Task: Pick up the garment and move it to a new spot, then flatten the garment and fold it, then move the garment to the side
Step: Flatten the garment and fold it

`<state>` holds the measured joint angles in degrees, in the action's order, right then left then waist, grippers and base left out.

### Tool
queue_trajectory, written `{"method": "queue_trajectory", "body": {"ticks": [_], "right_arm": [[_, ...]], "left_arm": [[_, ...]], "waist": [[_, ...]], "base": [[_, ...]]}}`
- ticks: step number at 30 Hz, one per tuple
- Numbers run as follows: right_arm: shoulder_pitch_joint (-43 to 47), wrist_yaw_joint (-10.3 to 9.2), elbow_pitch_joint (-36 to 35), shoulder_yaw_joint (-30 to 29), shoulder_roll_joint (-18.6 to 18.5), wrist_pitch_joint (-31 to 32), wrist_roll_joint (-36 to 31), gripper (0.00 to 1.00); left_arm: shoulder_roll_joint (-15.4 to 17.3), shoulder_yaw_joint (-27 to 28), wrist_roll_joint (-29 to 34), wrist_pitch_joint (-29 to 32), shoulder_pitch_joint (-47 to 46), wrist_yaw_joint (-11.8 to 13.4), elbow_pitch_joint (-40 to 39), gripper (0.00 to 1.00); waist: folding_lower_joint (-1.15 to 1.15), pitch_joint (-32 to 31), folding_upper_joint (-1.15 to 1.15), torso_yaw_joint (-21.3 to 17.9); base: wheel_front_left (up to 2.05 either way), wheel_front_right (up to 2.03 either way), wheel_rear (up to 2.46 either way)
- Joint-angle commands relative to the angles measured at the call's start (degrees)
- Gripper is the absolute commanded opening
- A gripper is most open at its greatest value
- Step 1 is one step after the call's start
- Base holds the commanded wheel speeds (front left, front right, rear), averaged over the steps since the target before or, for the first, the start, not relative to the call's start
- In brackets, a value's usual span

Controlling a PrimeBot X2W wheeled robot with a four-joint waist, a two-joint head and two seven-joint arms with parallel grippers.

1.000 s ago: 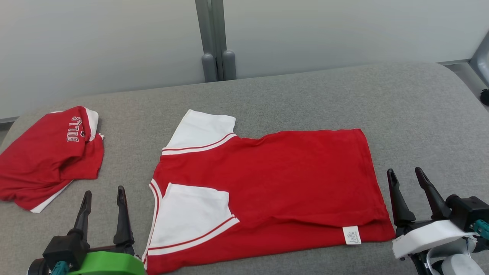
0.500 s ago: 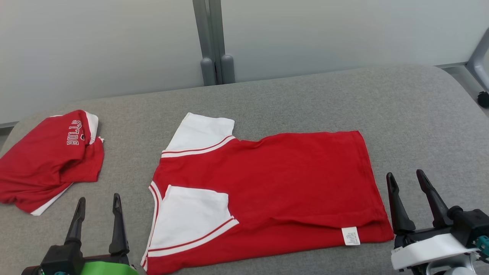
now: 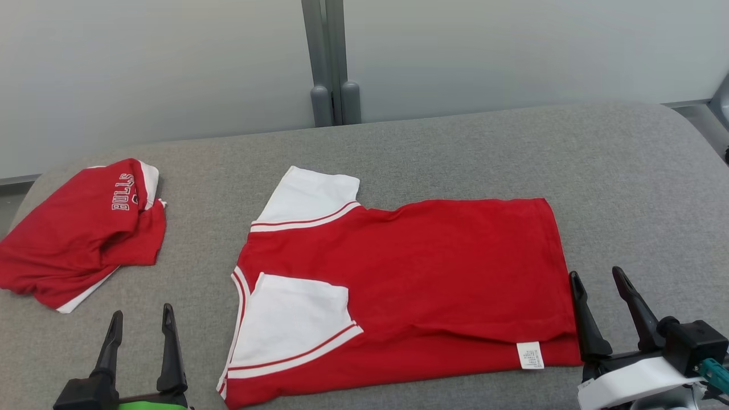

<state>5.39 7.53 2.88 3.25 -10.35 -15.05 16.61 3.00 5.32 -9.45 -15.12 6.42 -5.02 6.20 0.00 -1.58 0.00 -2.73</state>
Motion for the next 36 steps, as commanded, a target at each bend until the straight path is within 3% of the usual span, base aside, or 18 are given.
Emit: {"method": "queue_trajectory", "body": {"ticks": [1, 25, 31, 36], "right_arm": [[0.53, -0.08, 0.26, 0.17, -0.04, -0.18, 0.11, 1.00], [-1.53, -0.08, 1.62, 0.63, -1.04, -0.18, 0.61, 1.00], [-7.17, -0.08, 2.62, 2.13, -4.98, -0.18, 1.06, 1.00], [-16.94, -0.08, 6.99, 2.94, -9.16, 2.67, 3.11, 1.00]], "left_arm": [[0.01, 0.18, 0.04, -0.03, 0.31, -0.16, 0.29, 1.00], [-0.02, -0.27, -0.62, -0.03, -1.16, -0.49, 1.86, 1.00], [3.32, -2.18, 1.32, -0.03, -9.59, -1.55, 3.30, 1.00], [7.36, -5.49, 1.39, 1.40, -21.97, -2.16, 6.50, 1.00]], "waist": [[0.00, -0.02, 0.00, 0.03], [0.00, 0.63, 0.00, -0.15], [0.00, 2.60, 0.00, -0.64], [0.00, 7.70, 0.00, -2.25]], "base": [[0.00, 0.00, 0.00], [0.00, 0.00, 0.00], [0.00, 0.00, 0.00], [0.00, 0.00, 0.00]]}}
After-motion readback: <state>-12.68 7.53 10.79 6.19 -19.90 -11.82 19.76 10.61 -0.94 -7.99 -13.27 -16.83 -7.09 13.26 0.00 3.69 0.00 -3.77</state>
